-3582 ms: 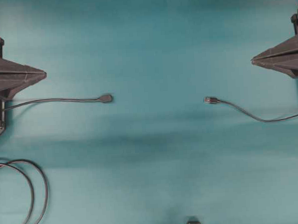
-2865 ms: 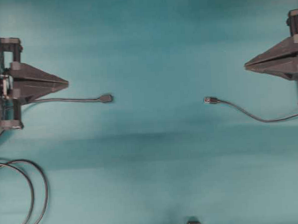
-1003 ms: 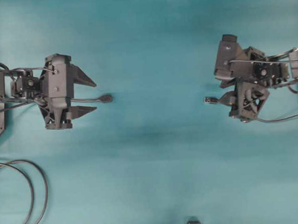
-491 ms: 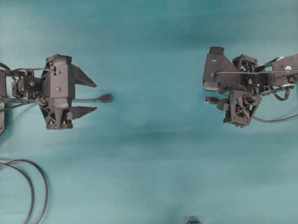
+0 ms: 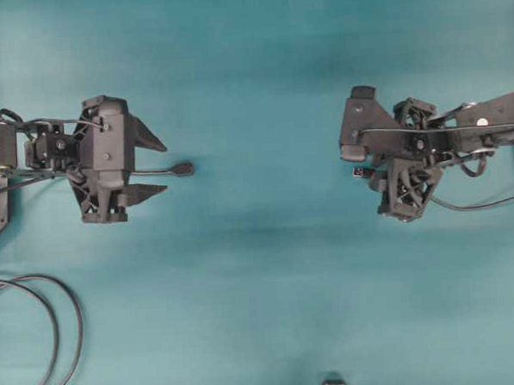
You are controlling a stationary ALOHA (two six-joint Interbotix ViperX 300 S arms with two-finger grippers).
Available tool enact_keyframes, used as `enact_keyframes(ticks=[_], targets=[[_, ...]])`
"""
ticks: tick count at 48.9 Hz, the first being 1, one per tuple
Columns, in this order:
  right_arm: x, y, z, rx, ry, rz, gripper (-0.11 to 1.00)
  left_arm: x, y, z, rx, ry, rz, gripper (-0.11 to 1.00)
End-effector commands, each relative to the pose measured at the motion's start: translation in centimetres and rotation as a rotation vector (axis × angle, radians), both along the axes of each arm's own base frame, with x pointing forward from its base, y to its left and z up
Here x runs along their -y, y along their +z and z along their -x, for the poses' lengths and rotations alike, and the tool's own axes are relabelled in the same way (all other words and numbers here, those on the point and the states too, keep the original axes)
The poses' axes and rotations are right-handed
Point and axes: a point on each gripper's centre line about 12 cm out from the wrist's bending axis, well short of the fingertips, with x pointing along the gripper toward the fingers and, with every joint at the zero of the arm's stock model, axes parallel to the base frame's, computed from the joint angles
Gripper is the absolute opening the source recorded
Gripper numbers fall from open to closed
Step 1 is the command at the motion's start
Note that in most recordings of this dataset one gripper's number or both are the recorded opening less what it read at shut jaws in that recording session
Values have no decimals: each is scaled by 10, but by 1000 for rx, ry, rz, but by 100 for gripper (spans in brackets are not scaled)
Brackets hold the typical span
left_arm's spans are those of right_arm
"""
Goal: Insert the USB using both arms.
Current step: 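Close left gripper on female USB socket, right gripper on male plug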
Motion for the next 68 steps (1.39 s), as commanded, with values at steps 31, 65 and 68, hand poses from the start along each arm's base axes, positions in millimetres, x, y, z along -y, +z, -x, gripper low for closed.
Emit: enact_keyframes(ticks=[31, 65, 68], targets=[[-15, -15, -8, -43, 44, 1, 38, -1, 5, -12, 24, -8, -11, 79], [-19, -9, -12, -70, 58, 6, 23, -9, -21, -26, -63, 13, -9, 79], [-19, -8, -13, -67, 60, 6, 23, -9, -22, -26, -66, 13, -9, 79]])
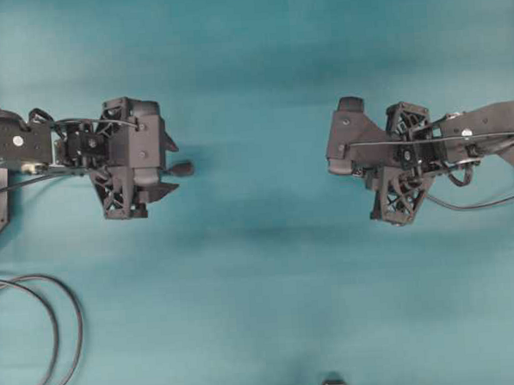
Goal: Insert the USB using both arms.
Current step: 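Close left gripper on female USB socket, right gripper on male plug, then lift both held connectors up off the table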
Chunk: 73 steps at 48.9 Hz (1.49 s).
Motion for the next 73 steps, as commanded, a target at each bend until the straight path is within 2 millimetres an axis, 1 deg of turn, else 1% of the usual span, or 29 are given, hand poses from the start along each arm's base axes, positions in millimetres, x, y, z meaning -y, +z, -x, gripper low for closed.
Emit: enact_keyframes(ticks=[1, 5, 17, 26, 37, 42, 47, 59, 65, 68, 73], targets=[[-7, -3, -4, -3, 21, -2, 23, -2, 6, -7, 26, -8, -11, 79], [-8, -3, -4, -3, 21, -2, 23, -2, 5, -9, 23, -5, -9, 78], [-8, -1, -4, 1, 22, -3, 23, -3, -9, -13, -37, -4, -5, 65], [-8, 3, -5, 17, 22, -4, 23, -4, -18, -12, -74, 5, 1, 65], [-9, 5, -4, 17, 24, -4, 23, -7, -17, -15, -69, 23, 5, 65], [-9, 5, -5, 17, 24, -4, 23, -8, -21, -14, -90, 25, 8, 63], [-9, 5, -5, 17, 24, -4, 23, -8, -23, -14, -111, 29, 12, 57], [-9, 10, -5, 35, 27, -5, 23, -7, -24, -14, -138, 20, 10, 33], [-9, 16, -5, 53, 28, -6, 22, -6, -24, -12, -158, 10, 8, 31], [-9, 20, -5, 66, 29, -6, 20, -6, -23, -12, -158, 10, 8, 28], [-9, 28, -4, 90, 42, 3, 20, -5, -16, -13, -147, 7, 7, 28]])
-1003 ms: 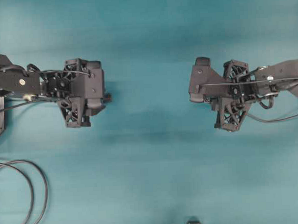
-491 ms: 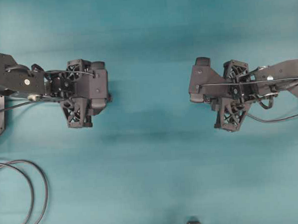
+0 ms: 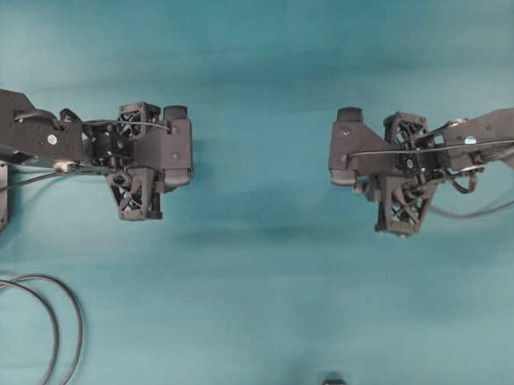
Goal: Insert the USB using both arms.
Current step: 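Lift both held connectors up off the table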
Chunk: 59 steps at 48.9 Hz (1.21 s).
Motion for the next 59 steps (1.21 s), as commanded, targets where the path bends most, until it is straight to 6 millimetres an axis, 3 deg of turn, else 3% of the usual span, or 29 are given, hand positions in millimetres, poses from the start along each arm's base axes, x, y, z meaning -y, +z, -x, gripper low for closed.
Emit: enact_keyframes(ticks=[1, 22, 31, 40, 48, 59], targets=[[0, 16, -3, 56, 13, 7, 20, -3, 8, 0, 4, -4, -8, 28], [11, 77, -3, 89, 84, 137, 20, 20, 78, -5, -189, -21, 40, 28], [23, 111, 2, 164, 130, 262, 20, 27, 110, -20, -104, 44, 99, 28], [33, 133, 16, 182, 152, 371, 20, 3, 142, -20, -23, 280, 297, 28], [39, 148, 26, 169, 202, 519, 20, -9, 163, -17, 61, 331, 429, 28], [37, 159, 25, 183, 250, 704, 20, -9, 172, -20, 83, 318, 723, 28]])
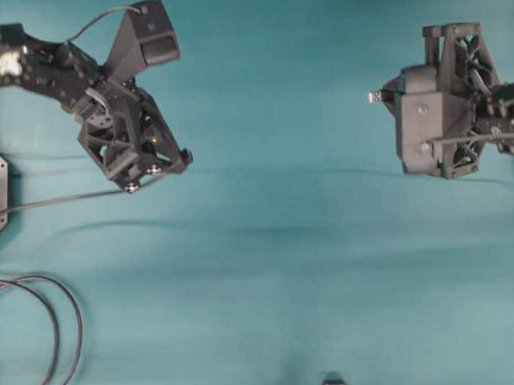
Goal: Insert the USB using both arms.
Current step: 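Lift both held connectors up off the table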
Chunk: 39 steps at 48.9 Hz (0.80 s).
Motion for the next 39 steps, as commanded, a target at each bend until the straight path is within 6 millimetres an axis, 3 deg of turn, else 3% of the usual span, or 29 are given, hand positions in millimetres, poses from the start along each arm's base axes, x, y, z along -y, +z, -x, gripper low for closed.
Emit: enact_keyframes(ticks=[1, 8, 19, 33, 39], targets=[[-3, 16, -4, 53, 23, 66, 20, 0, 14, -4, 65, -1, 154, 28], [-9, 21, -1, 73, 45, 227, 20, -3, 11, -9, 124, -54, 403, 28], [-11, 21, 5, 38, 30, 462, 20, -24, -2, -22, 240, -75, 654, 28], [-15, -27, -8, -101, 112, 610, 20, -38, -21, -35, 234, -161, 783, 28], [-20, -31, -23, -100, 116, 673, 20, -42, -28, -43, 245, -195, 786, 28]])
